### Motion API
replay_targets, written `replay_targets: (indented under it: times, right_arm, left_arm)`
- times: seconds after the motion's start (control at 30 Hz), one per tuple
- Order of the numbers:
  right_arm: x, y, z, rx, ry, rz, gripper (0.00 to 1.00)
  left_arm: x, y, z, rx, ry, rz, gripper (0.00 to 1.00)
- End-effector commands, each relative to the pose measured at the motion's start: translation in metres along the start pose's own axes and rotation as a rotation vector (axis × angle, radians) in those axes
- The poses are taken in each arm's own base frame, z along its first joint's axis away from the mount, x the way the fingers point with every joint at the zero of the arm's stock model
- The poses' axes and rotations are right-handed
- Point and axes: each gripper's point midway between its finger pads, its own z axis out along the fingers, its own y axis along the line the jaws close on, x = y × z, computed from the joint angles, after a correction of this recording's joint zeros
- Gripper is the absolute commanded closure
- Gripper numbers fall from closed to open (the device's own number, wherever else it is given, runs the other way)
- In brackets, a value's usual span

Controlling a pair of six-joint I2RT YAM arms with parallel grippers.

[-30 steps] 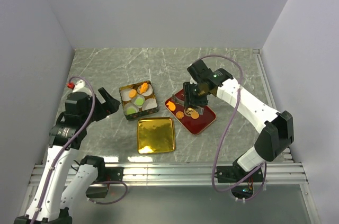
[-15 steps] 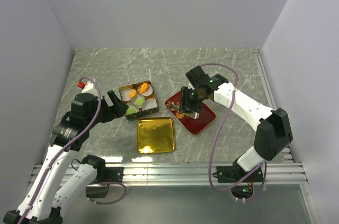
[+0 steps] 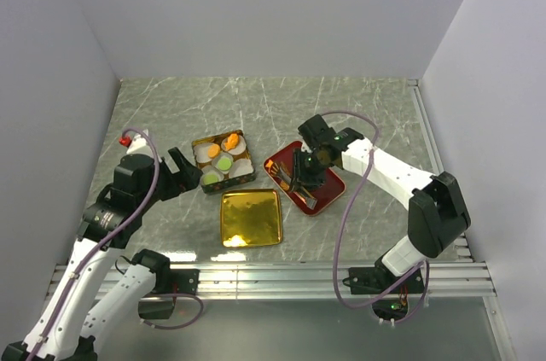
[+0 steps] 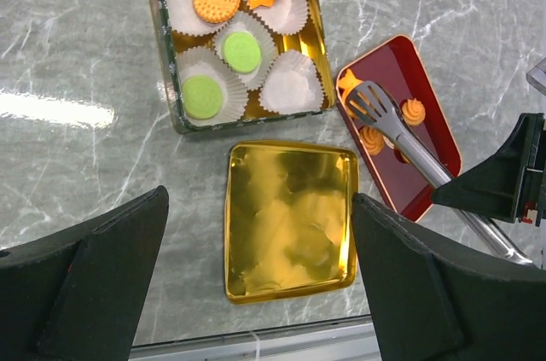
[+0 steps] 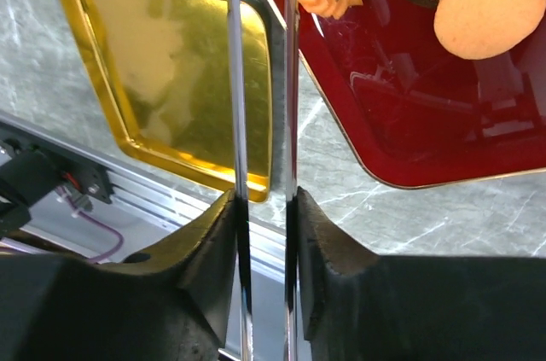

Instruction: Pack the cookies

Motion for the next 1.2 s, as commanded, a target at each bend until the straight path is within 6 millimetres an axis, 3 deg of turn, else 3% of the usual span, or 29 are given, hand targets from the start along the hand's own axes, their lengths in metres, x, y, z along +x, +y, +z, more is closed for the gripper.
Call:
replay_targets:
  times: [0.0,0.2,0.53,0.73,0.9,1.1,1.17]
  right_arm:
    - [-0.011,0.008,-0.004,-0.035,-0.071,-0.03,0.71]
    - [-0.019,0.011,-0.019,-0.027,-0.121,-0.04,0.78]
    - [-0.046,0.022,-0.092,0.014,-0.29,-0.119,0.79]
    - [-0.048,0.041,-0.121,-0.072,-0.348,-0.128,0.8]
    - [-0.041,0.063,-0.13,-0.187,-0.33,-0.166,0.8]
    - [-0.041,0.078,-0.126,-0.211,-0.288,-0.223,0.82]
    - [-0.041,0.084,-0.122,-0.213,-0.267,-0.244,0.82]
  left_arm:
    - [-0.012,-0.003,-0.008,-0.003,-0.054,-0.02,0.06]
    - [-0.012,-0.005,-0.01,0.006,-0.063,-0.021,0.06]
    - [-0.015,-0.002,-0.011,-0.008,-0.08,-0.033,0.06]
    - [-0.016,0.001,-0.01,-0.043,-0.068,-0.024,0.06]
    - [-0.029,0.004,-0.009,-0.084,-0.106,-0.006,0.05]
    - [-0.042,0.013,0.001,-0.092,-0.228,0.011,0.0]
    - [-0.048,0.018,-0.005,-0.103,-0.282,0.021,0.01]
